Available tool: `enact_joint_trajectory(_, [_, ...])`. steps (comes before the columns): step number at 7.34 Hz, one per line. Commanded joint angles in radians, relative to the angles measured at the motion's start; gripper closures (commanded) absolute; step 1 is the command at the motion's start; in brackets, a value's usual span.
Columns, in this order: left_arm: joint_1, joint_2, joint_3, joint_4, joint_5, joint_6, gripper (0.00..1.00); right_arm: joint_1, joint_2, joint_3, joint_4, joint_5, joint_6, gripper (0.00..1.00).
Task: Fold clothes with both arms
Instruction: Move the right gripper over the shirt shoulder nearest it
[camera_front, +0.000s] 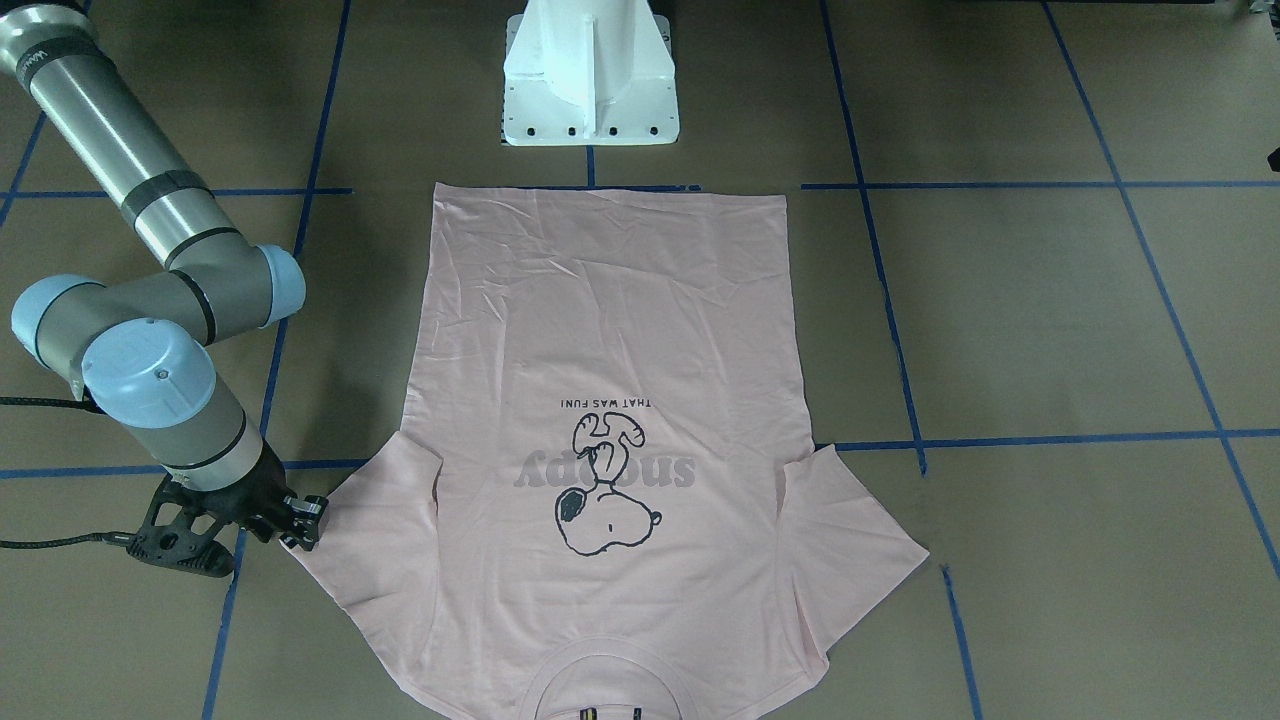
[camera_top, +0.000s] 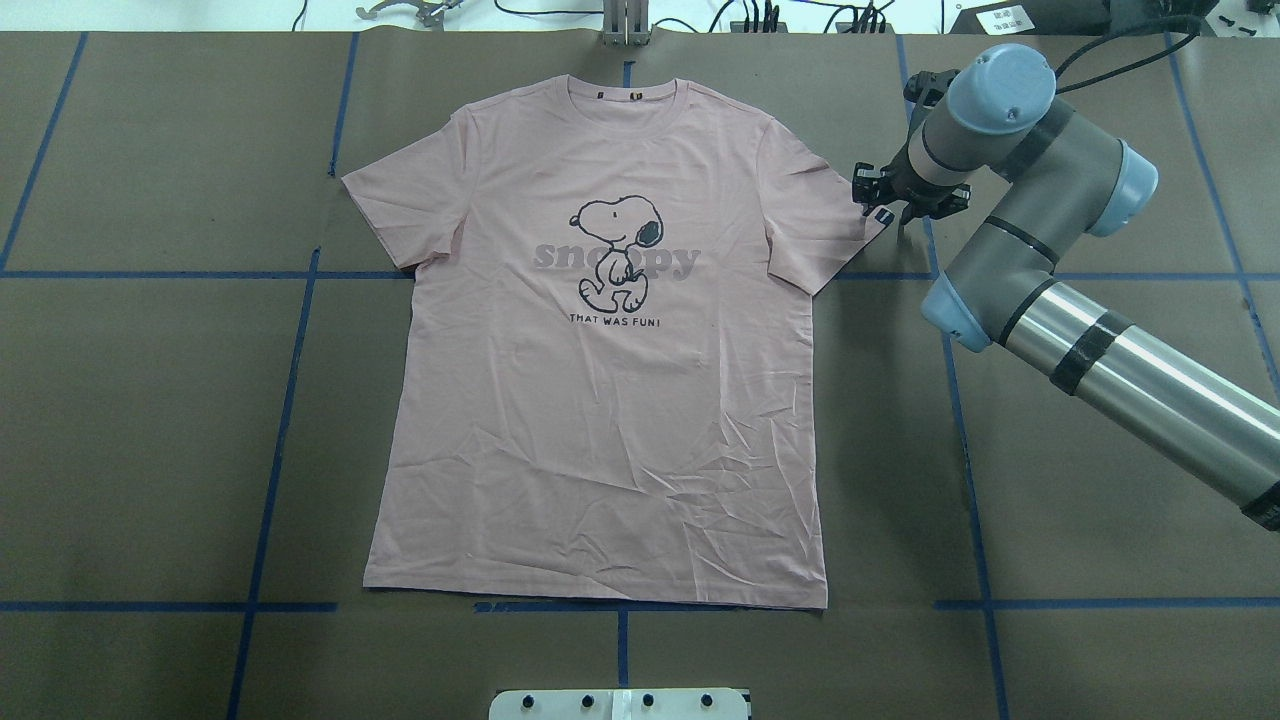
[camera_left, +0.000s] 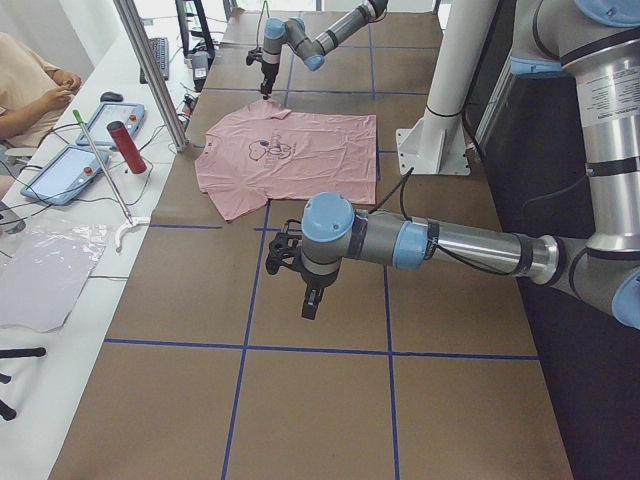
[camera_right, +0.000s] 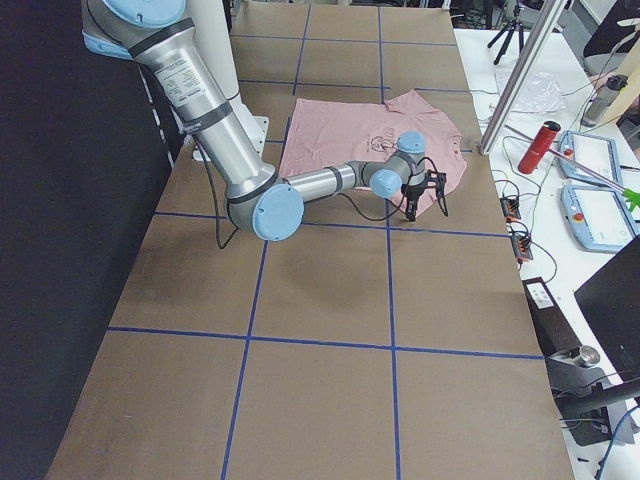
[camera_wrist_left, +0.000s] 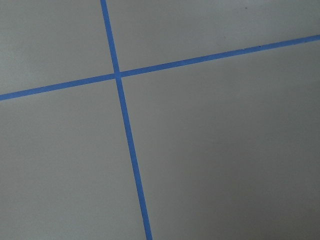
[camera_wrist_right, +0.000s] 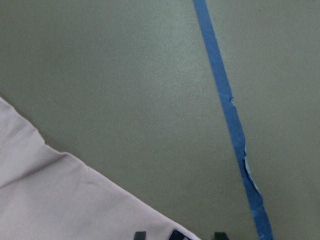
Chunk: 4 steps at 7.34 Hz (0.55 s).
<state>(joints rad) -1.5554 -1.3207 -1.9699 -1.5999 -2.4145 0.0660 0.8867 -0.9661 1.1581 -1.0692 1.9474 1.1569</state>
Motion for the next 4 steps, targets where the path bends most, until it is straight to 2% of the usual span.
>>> enact_joint_trajectory(1, [0.000,0.000,-0.004,0.000,0.000,0.000,0.00,0.000,0.000,-0.005,0.000,-0.002,0.001,0.67])
enact_joint_trajectory(2, [0.000,0.000,-0.003,0.000,0.000,0.000,0.00,0.000,0.000,-0.005,0.000,-0.002,0.001,1.00])
enact_joint_trajectory(4, [0.000,0.000,-0.006,0.000,0.000,0.000,0.00,0.001,0.001,0.002,0.000,-0.001,0.001,1.00])
